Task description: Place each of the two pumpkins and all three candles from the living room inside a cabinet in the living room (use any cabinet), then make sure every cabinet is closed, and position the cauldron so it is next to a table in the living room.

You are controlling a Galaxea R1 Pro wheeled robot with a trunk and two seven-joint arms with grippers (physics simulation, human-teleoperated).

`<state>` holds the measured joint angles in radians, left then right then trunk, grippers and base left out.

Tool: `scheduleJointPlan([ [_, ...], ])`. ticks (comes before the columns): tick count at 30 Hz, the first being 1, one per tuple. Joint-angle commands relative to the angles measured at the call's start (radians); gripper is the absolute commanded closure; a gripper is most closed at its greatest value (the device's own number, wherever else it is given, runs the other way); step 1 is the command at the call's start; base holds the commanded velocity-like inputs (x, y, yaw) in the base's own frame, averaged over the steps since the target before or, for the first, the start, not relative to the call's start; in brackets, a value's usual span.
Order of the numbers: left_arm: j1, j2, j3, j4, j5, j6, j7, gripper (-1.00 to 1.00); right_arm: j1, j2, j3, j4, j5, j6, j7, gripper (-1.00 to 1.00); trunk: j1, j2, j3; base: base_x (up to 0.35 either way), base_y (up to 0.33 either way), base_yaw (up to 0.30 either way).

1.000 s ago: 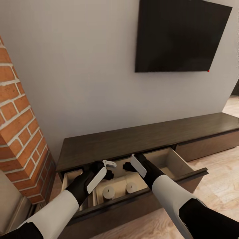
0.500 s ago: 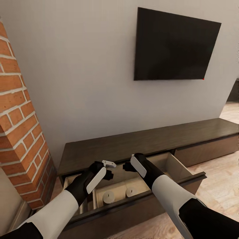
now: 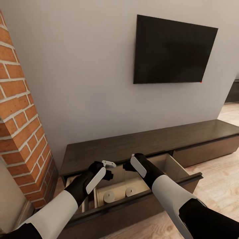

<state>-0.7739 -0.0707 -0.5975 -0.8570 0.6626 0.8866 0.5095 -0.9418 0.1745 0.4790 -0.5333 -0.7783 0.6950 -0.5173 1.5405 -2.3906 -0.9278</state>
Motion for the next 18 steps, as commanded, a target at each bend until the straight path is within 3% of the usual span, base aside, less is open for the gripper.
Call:
scheduleJointPlan([
  [1,-0.001,0.0,-0.003,-0.001,0.01,0.001,0.01,-1.0,-0.001,0.0,0.003,0.0,-0.009,-0.005,-0.009,-1.0,-0.004,0.007,0.002,-0.006,0.0,0.0],
  [13,-0.001,0.001,-0.002,-0.001,0.011,0.002,0.009,-1.0,0.001,0.0,0.003,0.002,-0.009,-0.028,-0.01,-1.0,-0.05,0.091,0.04,-0.004,0.002,0.0],
  [18,-0.001,0.002,-0.001,-0.002,0.011,0.002,0.009,-1.0,0.001,0.0,0.003,0.002,-0.009,-0.029,-0.009,-1.0,-0.069,0.126,0.055,-0.126,0.105,0.0],
])
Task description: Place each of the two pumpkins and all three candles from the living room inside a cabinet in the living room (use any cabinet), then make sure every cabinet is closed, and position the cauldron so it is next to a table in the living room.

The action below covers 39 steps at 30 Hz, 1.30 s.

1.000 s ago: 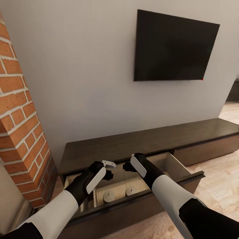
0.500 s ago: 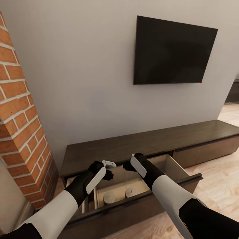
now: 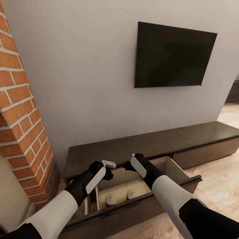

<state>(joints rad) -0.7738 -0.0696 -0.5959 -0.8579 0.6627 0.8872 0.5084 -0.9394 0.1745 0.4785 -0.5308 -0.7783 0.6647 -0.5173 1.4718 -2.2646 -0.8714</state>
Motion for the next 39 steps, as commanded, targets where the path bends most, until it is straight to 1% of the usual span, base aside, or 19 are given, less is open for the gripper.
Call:
scheduleJointPlan([
  [1,-0.001,0.001,-0.003,-0.001,0.011,0.001,0.01,-1.0,-0.001,0.0,0.003,0.0,-0.009,0.001,-0.009,-1.0,-0.004,0.007,0.002,-0.198,0.162,0.0],
  [10,-0.001,-0.001,-0.005,-0.002,0.01,0.001,0.011,-1.0,-0.001,0.0,0.004,-0.002,-0.009,0.0,-0.009,-1.0,-0.039,0.07,0.03,-0.205,0.161,0.0],
  [25,-0.001,-0.005,-0.005,-0.003,0.009,0.002,0.012,-1.0,-0.001,0.0,0.004,-0.003,-0.009,0.0,-0.009,-1.0,-0.096,0.175,0.077,-0.018,0.013,-0.001],
  [30,-0.001,-0.005,-0.005,-0.004,0.009,0.002,0.011,-1.0,0.0,0.0,0.003,-0.003,-0.009,0.0,-0.009,-1.0,-0.116,0.21,0.095,0.0,0.0,-0.145],
  [39,-0.001,-0.006,-0.005,-0.004,0.009,0.001,0.011,-1.0,0.001,0.0,0.002,-0.003,-0.009,0.0,-0.009,-1.0,-0.15,0.273,0.128,-0.053,0.016,-0.25],
])
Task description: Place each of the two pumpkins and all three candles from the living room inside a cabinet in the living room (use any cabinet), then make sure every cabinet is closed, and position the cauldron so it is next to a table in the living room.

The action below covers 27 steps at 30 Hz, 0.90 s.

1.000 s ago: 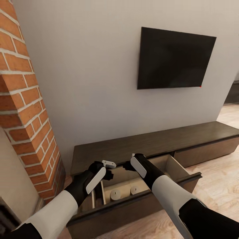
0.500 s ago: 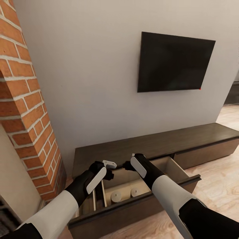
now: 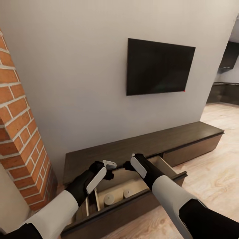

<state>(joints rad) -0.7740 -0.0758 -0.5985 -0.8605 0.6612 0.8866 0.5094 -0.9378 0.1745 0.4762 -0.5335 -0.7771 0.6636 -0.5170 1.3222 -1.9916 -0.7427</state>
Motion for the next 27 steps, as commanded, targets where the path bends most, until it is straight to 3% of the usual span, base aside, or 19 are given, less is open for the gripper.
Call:
scheduleJointPlan([
  [1,-0.001,0.001,-0.002,-0.001,0.011,0.002,0.01,-1.0,-0.001,0.0,0.004,0.0,-0.01,0.001,-0.01,-1.0,-0.004,0.007,0.003,-0.129,0.058,-0.268],
  [20,-0.001,0.008,-0.002,-0.026,0.011,0.005,0.008,-1.0,0.002,-0.001,-0.01,-0.005,-0.005,0.003,-0.018,-1.0,-0.077,0.14,0.077,-0.028,0.01,-0.27],
  [27,0.0,0.007,-0.001,-0.03,0.011,0.005,0.009,-1.0,0.002,-0.051,-0.012,0.0,-0.005,0.005,-0.021,-1.0,-0.104,0.189,0.105,0.0,0.0,-0.269],
])
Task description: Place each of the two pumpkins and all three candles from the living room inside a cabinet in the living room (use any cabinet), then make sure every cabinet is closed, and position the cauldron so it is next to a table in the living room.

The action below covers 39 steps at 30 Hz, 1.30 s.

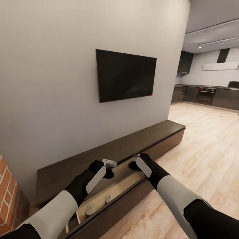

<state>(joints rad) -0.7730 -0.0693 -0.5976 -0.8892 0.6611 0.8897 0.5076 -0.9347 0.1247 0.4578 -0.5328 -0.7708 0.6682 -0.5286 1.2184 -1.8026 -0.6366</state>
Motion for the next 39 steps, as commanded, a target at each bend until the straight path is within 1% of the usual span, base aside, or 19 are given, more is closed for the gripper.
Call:
scheduleJointPlan([
  [1,-0.001,0.0,-0.002,-0.001,0.011,0.001,0.01,-1.0,-0.001,-0.008,0.006,-0.001,-0.011,0.001,-0.009,-1.0,-0.004,0.007,0.003,0.0,0.0,-0.269],
  [2,0.0,0.0,-0.002,-0.002,0.011,0.002,0.011,-1.0,-0.001,-0.021,0.002,0.0,-0.012,0.002,-0.01,-1.0,-0.008,0.014,0.007,0.0,0.0,-0.269],
  [4,-0.001,0.0,-0.002,-0.002,0.011,0.002,0.01,-1.0,-0.001,-0.032,-0.01,0.0,-0.012,0.003,-0.01,-1.0,-0.016,0.028,0.015,0.0,0.0,-0.269],
  [5,-0.001,0.0,-0.002,-0.002,0.011,0.002,0.011,-1.0,0.0,-0.041,-0.03,0.0,-0.011,0.004,-0.011,-1.0,-0.019,0.035,0.019,0.0,0.0,-0.269],
  [7,-0.001,0.001,-0.002,-0.004,0.011,0.002,0.011,-1.0,0.0,-0.048,-0.051,0.0,-0.01,0.005,-0.014,-1.0,-0.027,0.049,0.027,0.0,0.0,-0.234],
  [8,-0.001,0.001,-0.002,-0.006,0.011,0.003,0.011,-1.0,0.0,-0.055,-0.068,0.001,-0.008,0.006,-0.02,-1.0,-0.031,0.056,0.03,0.0,0.0,-0.14],
  [11,-0.001,0.0,-0.002,-0.008,0.011,0.003,0.011,-1.0,0.0,-0.07,-0.083,0.001,-0.01,0.008,-0.027,-1.0,-0.042,0.077,0.04,0.0,0.0,-0.091],
  [12,-0.001,0.0,-0.002,-0.009,0.011,0.003,0.011,-1.0,0.0,-0.081,-0.094,-0.001,-0.011,0.01,-0.032,-1.0,-0.046,0.084,0.044,0.0,0.0,-0.023],
  [22,-0.001,0.0,-0.002,-0.013,0.011,0.003,0.011,-1.0,0.0,-0.085,-0.099,-0.002,-0.011,0.01,-0.034,-1.0,-0.085,0.154,0.075,-0.012,0.0,-0.006],
  [31,-0.001,-0.001,-0.002,-0.015,0.011,0.003,0.011,-1.0,0.0,-0.086,-0.099,-0.003,-0.013,0.01,-0.033,-1.0,-0.119,0.217,0.104,-0.255,0.0,-0.017],
  [37,-0.001,-0.002,-0.002,-0.015,0.011,0.003,0.011,-1.0,0.0,-0.086,-0.1,-0.001,-0.013,0.01,-0.033,-1.0,-0.142,0.259,0.125,-0.275,0.0,-0.193],
  [39,-0.001,-0.002,-0.002,-0.016,0.011,0.003,0.011,-1.0,0.0,-0.086,-0.1,-0.001,-0.013,0.01,-0.033,-1.0,-0.142,0.259,0.127,-0.112,0.0,-0.252],
])
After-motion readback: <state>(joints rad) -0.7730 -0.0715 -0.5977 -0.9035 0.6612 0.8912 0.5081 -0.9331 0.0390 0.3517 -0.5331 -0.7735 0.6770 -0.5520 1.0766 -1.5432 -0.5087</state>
